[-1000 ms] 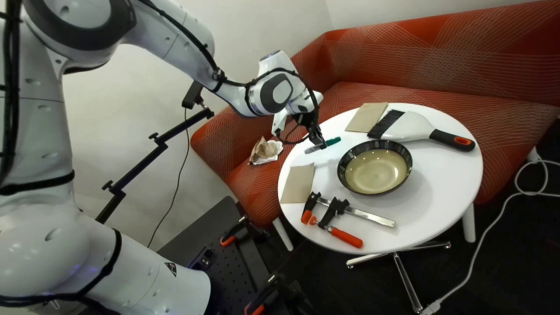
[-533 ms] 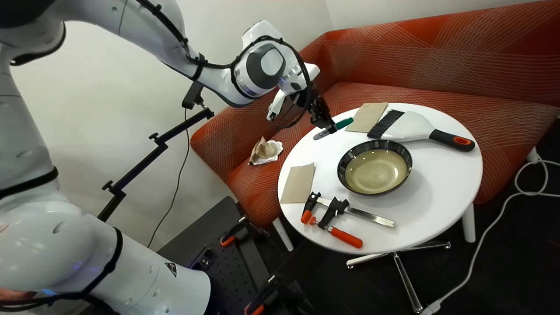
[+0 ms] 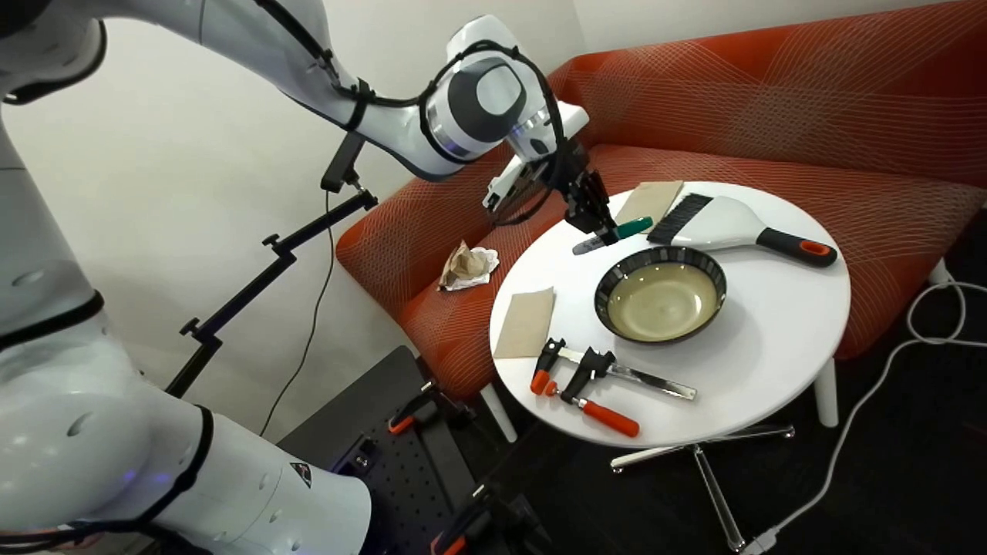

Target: Pick up the pen from the table and put it in the bowl.

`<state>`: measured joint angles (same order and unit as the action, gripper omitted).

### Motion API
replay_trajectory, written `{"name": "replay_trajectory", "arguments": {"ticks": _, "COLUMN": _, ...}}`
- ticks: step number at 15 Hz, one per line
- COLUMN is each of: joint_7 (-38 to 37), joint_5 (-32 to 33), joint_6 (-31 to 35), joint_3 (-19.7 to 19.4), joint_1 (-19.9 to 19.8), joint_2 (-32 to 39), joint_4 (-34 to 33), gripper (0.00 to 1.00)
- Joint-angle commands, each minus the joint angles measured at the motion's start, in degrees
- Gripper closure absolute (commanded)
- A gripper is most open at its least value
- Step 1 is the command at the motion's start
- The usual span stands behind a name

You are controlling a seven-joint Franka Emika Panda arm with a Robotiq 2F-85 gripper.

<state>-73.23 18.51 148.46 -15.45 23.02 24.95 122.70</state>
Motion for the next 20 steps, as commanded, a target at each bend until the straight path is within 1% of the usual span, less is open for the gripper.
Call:
{"name": "replay_trajectory", "arguments": {"ticks": 1, "joint_7": 2.98, "joint_5": -3.32, "joint_6": -2.97, "joint_3": 5.27, "joint_1": -6.02, "joint_2": 0.64, "joint_4": -2.41, "gripper": 0.95}}
{"name": "replay_trajectory", "arguments": {"ticks": 4, "joint_7": 3.9, "joint_5": -5.85, "joint_6": -2.16, "joint_3": 7.03, "joint_1": -8.84, "joint_2": 1.63, "joint_4": -3.47, "gripper": 0.95}}
{"name": "replay_trajectory", "arguments": {"ticks": 9, "joint_7": 2.97, "joint_5": -7.08, "joint_6": -2.44, "joint_3": 6.83, "joint_1": -10.49, "joint_2": 2.93, "joint_4": -5.59, "gripper": 0.95}}
{"name": "replay_trajectory", "arguments": {"ticks": 15, "joint_7": 2.64, "joint_5": -10.71, "joint_6": -3.27, "joint_3": 7.21, "joint_1": -11.51, "joint_2": 6.51, "joint_4": -8.12, "gripper": 0.95}}
{"name": "replay_trajectory", "arguments": {"ticks": 19, "joint_7": 0.35, "joint_5": -10.54, "joint_6": -3.14, "joint_3": 5.55, "joint_1": -10.41, "joint_2": 9.09, "joint_4": -9.52, "gripper": 0.95}}
{"name": "replay_trajectory", "arguments": {"ticks": 20, "joint_7": -0.11, "joint_5": -10.54, "joint_6": -2.96, "joint_3": 5.34, "joint_1": -10.22, "joint_2": 9.59, "joint_4": -9.87, "gripper": 0.55}}
